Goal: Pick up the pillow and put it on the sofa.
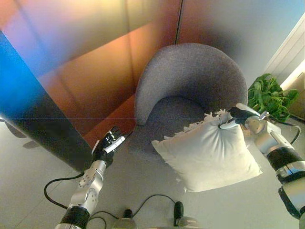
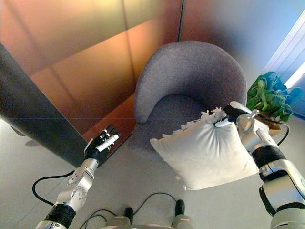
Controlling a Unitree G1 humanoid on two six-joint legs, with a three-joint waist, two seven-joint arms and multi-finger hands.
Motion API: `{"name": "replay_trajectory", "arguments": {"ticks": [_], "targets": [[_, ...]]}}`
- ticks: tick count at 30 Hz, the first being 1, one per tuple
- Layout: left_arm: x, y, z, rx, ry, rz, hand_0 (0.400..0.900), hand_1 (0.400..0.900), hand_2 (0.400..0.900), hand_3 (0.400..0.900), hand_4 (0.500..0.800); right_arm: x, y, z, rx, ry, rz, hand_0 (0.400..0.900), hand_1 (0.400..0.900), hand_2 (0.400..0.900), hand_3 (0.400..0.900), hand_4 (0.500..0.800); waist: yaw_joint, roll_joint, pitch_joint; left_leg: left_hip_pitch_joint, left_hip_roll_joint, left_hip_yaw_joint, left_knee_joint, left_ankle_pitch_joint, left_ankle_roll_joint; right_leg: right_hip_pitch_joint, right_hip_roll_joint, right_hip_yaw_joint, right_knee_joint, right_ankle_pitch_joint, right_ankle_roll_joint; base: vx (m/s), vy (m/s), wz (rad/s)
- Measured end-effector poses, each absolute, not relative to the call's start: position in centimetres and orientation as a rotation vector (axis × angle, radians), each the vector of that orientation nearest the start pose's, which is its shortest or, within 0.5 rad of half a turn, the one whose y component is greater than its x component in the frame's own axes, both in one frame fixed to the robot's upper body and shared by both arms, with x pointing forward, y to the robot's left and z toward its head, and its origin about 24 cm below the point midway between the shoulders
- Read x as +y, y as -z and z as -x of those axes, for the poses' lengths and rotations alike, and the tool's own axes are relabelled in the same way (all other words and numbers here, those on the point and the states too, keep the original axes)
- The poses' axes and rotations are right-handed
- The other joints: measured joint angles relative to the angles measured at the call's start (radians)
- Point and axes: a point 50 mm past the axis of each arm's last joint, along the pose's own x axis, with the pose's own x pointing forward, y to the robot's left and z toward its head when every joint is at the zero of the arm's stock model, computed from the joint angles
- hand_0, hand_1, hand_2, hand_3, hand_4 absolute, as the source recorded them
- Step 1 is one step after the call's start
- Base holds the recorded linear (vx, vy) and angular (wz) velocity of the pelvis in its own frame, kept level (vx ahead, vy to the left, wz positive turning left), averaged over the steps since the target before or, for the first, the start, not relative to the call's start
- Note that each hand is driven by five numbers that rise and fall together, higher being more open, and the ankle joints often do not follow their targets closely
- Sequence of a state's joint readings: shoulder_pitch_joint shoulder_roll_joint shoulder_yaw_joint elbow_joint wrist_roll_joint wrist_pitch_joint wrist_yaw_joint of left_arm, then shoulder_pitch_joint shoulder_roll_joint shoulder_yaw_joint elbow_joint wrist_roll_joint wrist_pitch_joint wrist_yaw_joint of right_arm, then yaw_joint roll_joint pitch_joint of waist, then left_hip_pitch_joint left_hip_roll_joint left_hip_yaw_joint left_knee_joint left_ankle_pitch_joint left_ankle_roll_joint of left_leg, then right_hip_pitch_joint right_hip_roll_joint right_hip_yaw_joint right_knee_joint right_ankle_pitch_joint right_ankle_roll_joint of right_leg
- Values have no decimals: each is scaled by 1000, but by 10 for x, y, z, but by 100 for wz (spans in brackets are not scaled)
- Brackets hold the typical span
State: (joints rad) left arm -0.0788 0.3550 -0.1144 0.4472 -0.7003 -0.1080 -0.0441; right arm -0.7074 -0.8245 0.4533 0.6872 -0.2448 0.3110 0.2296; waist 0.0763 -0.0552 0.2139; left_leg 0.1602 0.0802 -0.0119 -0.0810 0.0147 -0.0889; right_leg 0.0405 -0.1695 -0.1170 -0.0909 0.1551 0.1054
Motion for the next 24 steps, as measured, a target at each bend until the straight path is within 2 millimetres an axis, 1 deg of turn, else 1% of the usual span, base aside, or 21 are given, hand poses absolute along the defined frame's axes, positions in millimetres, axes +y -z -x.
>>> {"name": "replay_trajectory", "arguments": {"ticks": [3,7,11,14,16,18,19,20,21,24], "targets": [[223,23,-250,276,-64,311,900,900,900,900,800,-318,-123,-351,536,33,1154,400,400,400,400,500,13,0,-7,0,0,-9,0,0,0,4,0,-7,0,-2,0,64,10,4],[223,31,-241,308,-69,311,900,900,900,900,800,-322,-127,-353,549,45,1150,400,400,400,400,500,16,0,-24,-5,0,-14,0,0,-1,5,0,-19,0,-6,0,82,-3,9],[222,33,-238,317,-56,312,900,900,900,900,800,-329,-123,-352,604,43,1156,400,400,400,400,500,28,1,-31,-6,0,-24,0,0,-1,10,0,-28,0,-6,-2,89,-13,17],[219,34,-237,322,-30,309,900,900,900,900,800,-347,-113,-343,699,91,1132,400,400,400,400,500,67,1,-36,-13,1,-42,0,3,-3,12,0,-40,-1,-7,-3,-12,-29,20],[219,35,-236,333,-17,292,900,900,900,900,800,-353,-113,-341,719,119,1127,400,400,400,400,500,72,1,-36,-27,1,-59,0,7,-6,10,-1,-57,0,-9,-3,-167,-58,14],[219,34,-237,339,2,272,900,900,900,900,800,-354,-117,-343,710,151,1131,400,400,400,400,500,80,0,-37,-53,1,-67,1,13,-9,-15,-2,-64,-1,-11,1,-303,-61,8],[219,34,-237,340,14,266,900,900,900,900,800,-355,-120,-344,704,176,1139,400,400,400,400,500,87,0,-37,-81,-1,-71,1,24,-11,-34,0,-70,0,-3,-6,-322,-61,5],[218,33,-239,336,19,264,900,900,900,900,800,-356,-124,-345,697,203,1160,400,400,400,400,500,90,-1,-35,-95,1,-76,2,28,-11,-51,0,-72,0,-3,-3,-261,-50,4],[215,31,-241,333,32,260,900,900,900,900,800,-357,-127,-347,693,235,1171,400,400,400,400,500,93,-1,-35,-122,-1,-83,3,35,-15,-70,1,-81,0,3,-8,-202,-39,3],[213,27,-246,315,44,260,900,900,900,900,800,-353,-141,-354,650,293,1178,400,400,400,400,500,108,1,-7,-156,2,-92,2,47,-20,-100,5,-87,2,14,-15,-146,-33,0]]}}
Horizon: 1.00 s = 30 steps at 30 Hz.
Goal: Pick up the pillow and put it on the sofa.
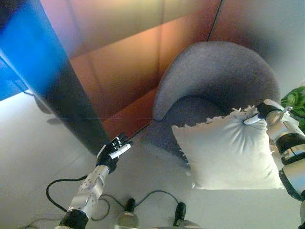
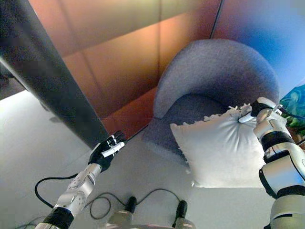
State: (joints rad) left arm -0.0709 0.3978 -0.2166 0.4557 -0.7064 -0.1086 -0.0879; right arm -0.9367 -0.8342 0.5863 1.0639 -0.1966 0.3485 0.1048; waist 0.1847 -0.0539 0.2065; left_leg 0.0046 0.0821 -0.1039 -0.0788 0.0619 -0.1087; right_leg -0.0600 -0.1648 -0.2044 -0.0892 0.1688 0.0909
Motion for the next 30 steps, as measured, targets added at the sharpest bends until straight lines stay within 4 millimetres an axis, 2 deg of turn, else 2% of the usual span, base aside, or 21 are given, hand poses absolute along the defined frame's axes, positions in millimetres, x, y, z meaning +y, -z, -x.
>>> {"name": "replay_trajectory", "arguments": {"ticks": [1,2,3,4,11,14,19,30], "targets": [[212,25,-248,309,46,259,900,900,900,900,800,-352,-144,-356,634,304,1176,400,400,400,400,500,7,0,12,-5,1,0,1,1,-1,-5,1,0,-1,1,-1,-111,-31,-2],[212,23,-251,298,50,258,900,900,900,900,800,-351,-150,-358,620,324,1175,620,620,620,620,632,11,0,28,-11,2,0,2,1,-1,-11,2,0,-2,1,0,-79,-17,-2],[211,19,-255,286,53,258,900,900,900,900,800,-350,-156,-360,606,347,1164,620,620,620,620,632,12,-1,46,-17,3,-2,2,4,-3,-16,3,-1,-2,2,1,-63,1,-2],[211,17,-257,276,52,256,900,900,900,900,800,-349,-160,-362,594,366,1153,900,900,900,900,800,14,-1,62,-21,4,-3,2,6,-5,-19,4,-1,-1,3,1,-54,14,-3],[211,7,-267,237,59,248,900,900,900,900,800,-342,-191,-373,499,453,1140,900,900,900,900,800,14,-1,111,-33,7,-3,0,6,-7,-31,8,2,2,7,-4,-6,7,-1],[210,2,-271,217,73,238,900,900,900,900,800,-342,-197,-374,476,478,1142,900,900,900,900,800,14,0,114,-32,8,-3,0,3,-7,-31,9,2,2,7,-4,16,7,0],[209,-7,-275,182,85,249,900,900,900,900,800,-342,-199,-374,469,487,1143,900,900,900,900,800,14,1,115,-14,9,-1,-1,0,-7,-14,9,2,2,6,-3,77,18,0],[209,-8,-275,180,87,249,900,900,900,900,800,-343,-200,-374,465,489,1136,900,900,900,900,800,12,1,115,11,12,1,-1,-1,-7,11,11,6,1,-4,1,28,-1,0]]}}
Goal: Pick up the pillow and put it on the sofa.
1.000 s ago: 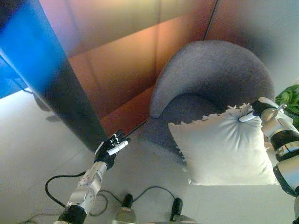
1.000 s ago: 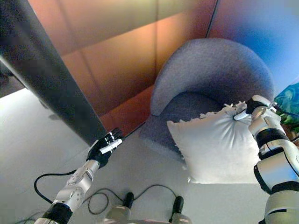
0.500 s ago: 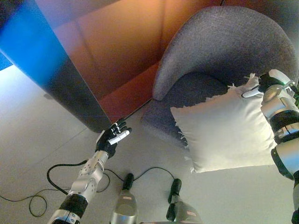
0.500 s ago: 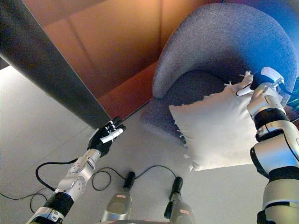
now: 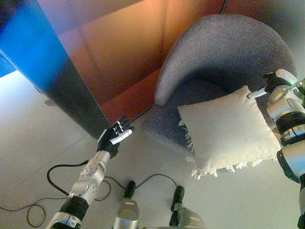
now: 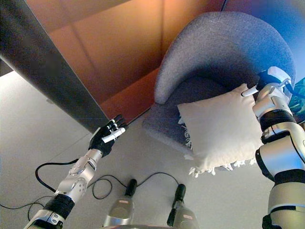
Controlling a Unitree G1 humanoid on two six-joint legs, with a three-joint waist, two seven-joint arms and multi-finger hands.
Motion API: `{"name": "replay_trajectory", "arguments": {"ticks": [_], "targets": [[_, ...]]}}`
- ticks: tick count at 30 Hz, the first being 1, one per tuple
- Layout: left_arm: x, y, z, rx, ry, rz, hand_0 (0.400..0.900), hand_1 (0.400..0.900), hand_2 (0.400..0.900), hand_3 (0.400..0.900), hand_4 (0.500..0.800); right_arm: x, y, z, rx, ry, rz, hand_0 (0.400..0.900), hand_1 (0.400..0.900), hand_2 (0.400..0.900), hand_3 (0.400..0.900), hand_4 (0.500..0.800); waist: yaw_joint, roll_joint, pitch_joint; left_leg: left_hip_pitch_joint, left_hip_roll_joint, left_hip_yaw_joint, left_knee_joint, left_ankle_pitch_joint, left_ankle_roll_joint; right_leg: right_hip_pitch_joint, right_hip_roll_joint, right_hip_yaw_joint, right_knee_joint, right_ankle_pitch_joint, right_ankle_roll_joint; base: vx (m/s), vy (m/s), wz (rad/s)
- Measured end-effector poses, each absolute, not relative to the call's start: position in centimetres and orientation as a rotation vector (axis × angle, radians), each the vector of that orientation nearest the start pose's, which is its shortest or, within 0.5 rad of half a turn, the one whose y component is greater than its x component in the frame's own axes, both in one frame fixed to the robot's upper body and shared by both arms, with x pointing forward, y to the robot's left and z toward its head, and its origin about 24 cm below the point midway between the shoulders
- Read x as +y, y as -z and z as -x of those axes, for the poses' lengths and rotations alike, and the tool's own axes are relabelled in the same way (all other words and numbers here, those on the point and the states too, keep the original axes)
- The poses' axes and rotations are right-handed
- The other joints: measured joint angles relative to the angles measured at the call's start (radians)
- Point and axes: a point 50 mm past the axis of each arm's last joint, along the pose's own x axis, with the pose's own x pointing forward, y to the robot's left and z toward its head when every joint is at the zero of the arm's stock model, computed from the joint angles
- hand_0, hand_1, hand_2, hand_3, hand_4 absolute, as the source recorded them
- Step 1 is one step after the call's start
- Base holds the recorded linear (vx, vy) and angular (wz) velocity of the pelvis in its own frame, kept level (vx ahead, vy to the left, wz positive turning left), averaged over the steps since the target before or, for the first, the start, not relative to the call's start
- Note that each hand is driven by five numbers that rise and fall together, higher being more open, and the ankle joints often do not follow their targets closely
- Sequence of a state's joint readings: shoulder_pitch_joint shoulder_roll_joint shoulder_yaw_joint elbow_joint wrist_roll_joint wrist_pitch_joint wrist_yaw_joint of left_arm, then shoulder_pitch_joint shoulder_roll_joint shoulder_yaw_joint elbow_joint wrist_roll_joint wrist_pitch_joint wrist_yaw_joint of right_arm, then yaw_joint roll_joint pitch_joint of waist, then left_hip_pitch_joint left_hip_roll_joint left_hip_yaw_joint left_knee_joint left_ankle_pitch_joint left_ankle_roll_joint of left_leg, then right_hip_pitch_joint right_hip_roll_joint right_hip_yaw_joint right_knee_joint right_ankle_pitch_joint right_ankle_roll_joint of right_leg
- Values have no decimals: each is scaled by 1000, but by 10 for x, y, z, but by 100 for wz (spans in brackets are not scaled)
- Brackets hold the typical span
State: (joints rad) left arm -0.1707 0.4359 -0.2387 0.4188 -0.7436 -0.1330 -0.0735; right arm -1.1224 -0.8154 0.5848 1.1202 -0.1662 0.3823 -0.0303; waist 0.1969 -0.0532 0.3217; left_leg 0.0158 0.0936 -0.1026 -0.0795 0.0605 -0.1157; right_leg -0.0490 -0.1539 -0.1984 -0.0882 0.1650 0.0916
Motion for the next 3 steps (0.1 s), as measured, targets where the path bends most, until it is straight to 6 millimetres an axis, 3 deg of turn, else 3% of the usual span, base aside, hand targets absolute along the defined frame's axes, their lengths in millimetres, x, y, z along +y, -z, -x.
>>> {"name": "replay_trajectory", "arguments": {"ticks": [3], "targets": [[209,-8,-275,180,87,249,900,900,900,900,800,-343,-200,-374,464,489,1135,900,900,900,900,800,0,0,0,4,0,0,0,0,0,4,0,0,0,3,-4,23,-2,-1]]}}
